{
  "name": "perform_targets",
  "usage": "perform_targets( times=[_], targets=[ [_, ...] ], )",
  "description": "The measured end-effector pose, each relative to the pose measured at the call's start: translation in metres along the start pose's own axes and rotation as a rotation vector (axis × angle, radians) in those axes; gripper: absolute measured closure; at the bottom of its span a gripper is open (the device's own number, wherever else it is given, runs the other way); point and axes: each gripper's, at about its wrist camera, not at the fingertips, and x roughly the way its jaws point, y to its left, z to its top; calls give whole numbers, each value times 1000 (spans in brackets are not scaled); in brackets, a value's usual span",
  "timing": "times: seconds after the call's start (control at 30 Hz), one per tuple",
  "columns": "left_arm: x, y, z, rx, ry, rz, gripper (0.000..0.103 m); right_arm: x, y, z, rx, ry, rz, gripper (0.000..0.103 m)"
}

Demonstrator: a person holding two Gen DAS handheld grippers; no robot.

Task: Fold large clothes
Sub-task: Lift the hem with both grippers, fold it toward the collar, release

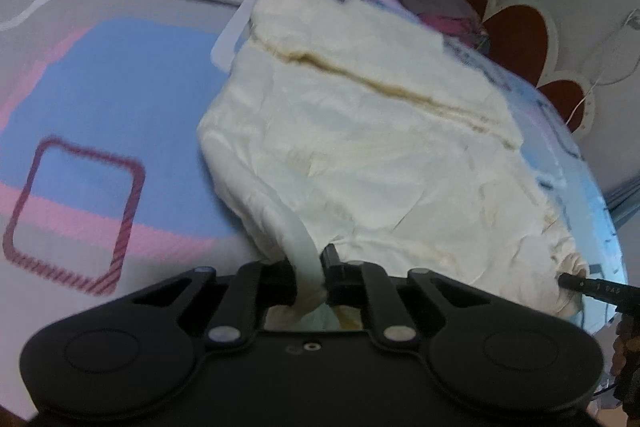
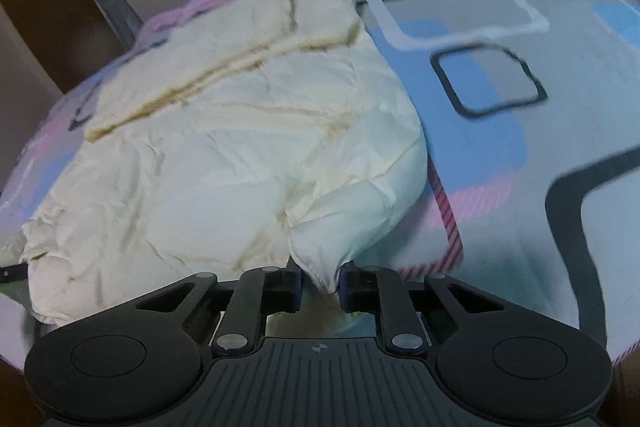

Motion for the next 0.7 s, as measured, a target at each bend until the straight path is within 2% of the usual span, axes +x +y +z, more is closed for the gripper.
perform_targets(
  times=[0.33,0.7],
  targets=[
    [-13,-27,68,9,-192,-41,94,-20,33,73,-56,-189,41,88],
    [30,-48,173,17,-345,3,95,34,40,193,-59,-345,34,88]
  ],
)
